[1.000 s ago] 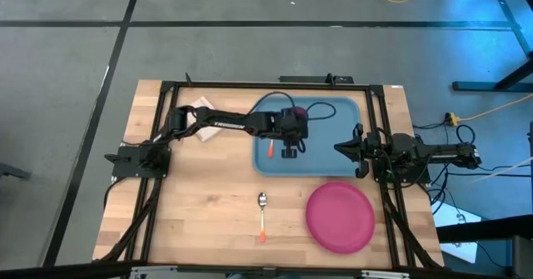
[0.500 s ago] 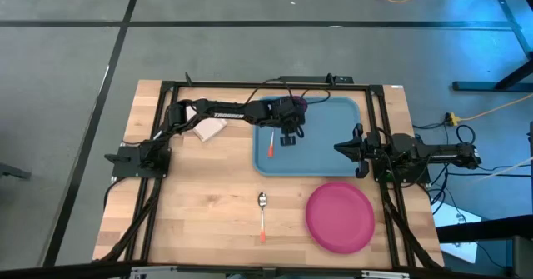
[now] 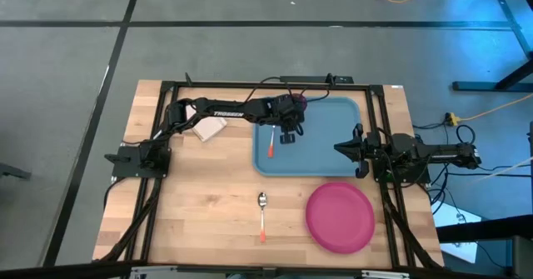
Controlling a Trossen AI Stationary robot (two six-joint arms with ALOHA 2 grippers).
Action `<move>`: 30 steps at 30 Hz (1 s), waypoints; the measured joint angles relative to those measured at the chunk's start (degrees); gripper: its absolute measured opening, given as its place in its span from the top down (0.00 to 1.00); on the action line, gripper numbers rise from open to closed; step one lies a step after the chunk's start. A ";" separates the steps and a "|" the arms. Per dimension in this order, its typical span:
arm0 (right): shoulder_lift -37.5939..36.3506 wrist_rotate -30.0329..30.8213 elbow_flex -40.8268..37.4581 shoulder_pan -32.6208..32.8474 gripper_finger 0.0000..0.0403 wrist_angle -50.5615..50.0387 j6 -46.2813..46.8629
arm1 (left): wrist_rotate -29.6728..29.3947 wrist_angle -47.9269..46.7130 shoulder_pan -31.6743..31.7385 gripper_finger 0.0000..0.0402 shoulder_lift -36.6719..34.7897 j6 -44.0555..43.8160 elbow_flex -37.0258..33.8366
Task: Pick and place plate/cup/fork/spoon on tray
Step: Put the red cup on the blue tray to the top right of the orange fork
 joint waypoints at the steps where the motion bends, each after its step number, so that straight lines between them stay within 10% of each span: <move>1: 0.00 0.00 0.00 0.00 0.92 0.00 0.06 | -0.15 -0.05 0.02 0.74 0.00 0.02 0.00; 30: 0.00 0.00 0.00 -0.02 0.92 0.00 0.10 | 3.72 8.17 -3.33 0.74 0.00 3.35 0.00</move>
